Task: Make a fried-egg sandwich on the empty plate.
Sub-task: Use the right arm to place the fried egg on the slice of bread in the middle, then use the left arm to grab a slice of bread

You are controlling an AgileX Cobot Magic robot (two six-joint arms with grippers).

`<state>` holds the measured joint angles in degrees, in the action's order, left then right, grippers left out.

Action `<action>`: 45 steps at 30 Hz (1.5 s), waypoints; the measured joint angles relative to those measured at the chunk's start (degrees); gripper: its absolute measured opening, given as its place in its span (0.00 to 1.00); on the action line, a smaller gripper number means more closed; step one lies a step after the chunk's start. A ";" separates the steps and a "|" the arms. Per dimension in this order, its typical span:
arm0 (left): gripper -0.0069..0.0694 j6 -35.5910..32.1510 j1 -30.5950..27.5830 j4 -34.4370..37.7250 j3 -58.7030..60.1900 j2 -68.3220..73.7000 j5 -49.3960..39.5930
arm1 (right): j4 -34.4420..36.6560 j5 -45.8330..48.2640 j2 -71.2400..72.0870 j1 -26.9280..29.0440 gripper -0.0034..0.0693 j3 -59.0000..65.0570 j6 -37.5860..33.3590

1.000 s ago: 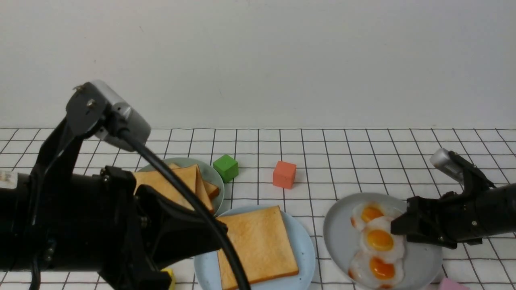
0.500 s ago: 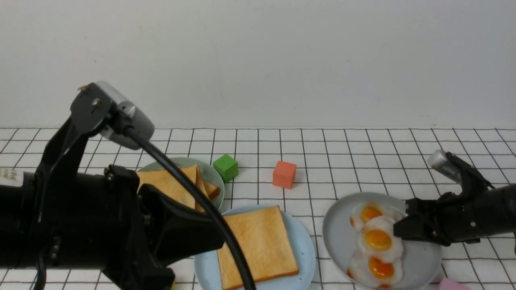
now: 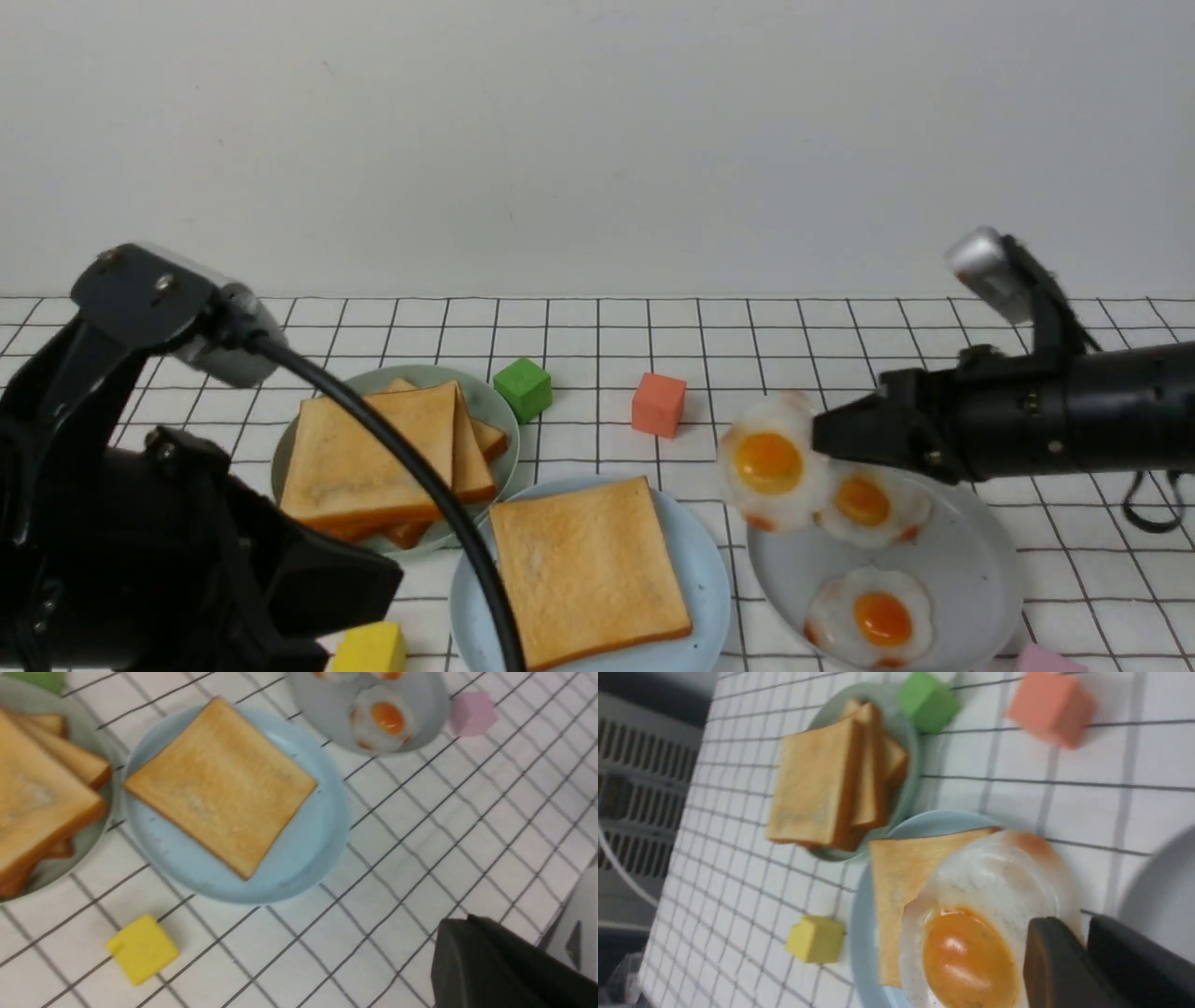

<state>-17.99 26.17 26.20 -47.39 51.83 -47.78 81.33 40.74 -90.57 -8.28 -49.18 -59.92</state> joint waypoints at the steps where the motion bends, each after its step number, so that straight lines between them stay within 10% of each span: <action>1: 0.08 0.72 0.00 -1.35 0.00 -0.57 -0.17 | 0.59 -0.50 -0.89 -3.24 0.18 -1.31 -0.05; 13: 0.09 1.94 0.00 -1.74 0.00 -2.60 -1.52 | 1.37 -9.50 -16.20 -15.31 0.24 -11.55 -0.06; 21: 0.09 2.01 0.00 -1.55 0.00 -2.60 -1.24 | -9.00 -8.96 -15.39 -14.93 0.66 -11.66 2.24; 26: 0.09 2.11 0.00 -2.42 0.00 -1.34 3.50 | -26.00 -3.68 -7.03 -11.39 0.86 -14.16 16.97; 35: 0.10 7.13 -1.84 -3.20 -0.61 14.53 13.90 | -60.58 12.68 12.39 -12.47 0.77 -21.88 49.73; 45: 0.11 8.66 -26.31 11.98 -8.21 31.13 2.80 | -65.15 14.61 29.79 -25.53 0.70 -14.70 54.93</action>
<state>-9.34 -0.14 38.18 -55.61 82.96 -44.98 16.18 55.35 -60.78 -33.81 -63.88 -4.99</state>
